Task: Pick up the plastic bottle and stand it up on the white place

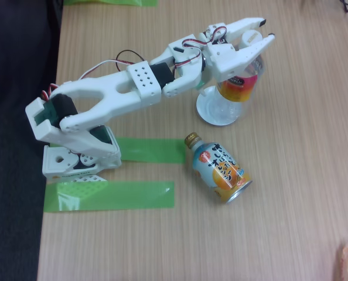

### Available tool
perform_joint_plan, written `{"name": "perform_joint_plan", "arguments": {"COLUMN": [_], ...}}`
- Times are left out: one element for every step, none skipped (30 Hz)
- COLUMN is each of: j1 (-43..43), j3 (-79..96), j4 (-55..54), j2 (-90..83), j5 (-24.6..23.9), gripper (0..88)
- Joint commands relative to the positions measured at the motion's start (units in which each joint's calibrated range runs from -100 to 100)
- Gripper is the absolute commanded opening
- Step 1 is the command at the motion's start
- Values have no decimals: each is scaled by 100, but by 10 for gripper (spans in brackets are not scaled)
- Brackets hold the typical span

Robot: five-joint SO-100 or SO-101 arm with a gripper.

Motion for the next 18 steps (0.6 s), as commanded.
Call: {"name": "perform_joint_plan", "arguments": {"j1": [-13, -13, -13, -13, -13, -13, -13, -21, -21, -28, -35, -58, -72, -72, -72, -72, -72, -72], "j3": [-282, -282, -282, -282, -282, -300, -300, -273, -255, -219, -182, -155, -110, 134, 153, 270, 343, 424], "j4": [-88, -88, -62, -53, -45, -19, -19, 7, 67, 204, 342, 462, 548, 530, 530, 530, 530, 530], "j2": [-41, -41, -49, -49, -49, -83, -158, -242, -326, -427, -528, -637, -755, -1049, -1066, -1150, -1208, -1301], "j5": [9, 9, 9, 9, 9, 9, 9, 4, -2, 4, 4, 4, 4, 4, 4, 4, 4, 4], "gripper": [73, 73, 73, 73, 73, 73, 73, 73, 73, 73, 73, 73, 73, 73, 73, 73, 73, 73]}}
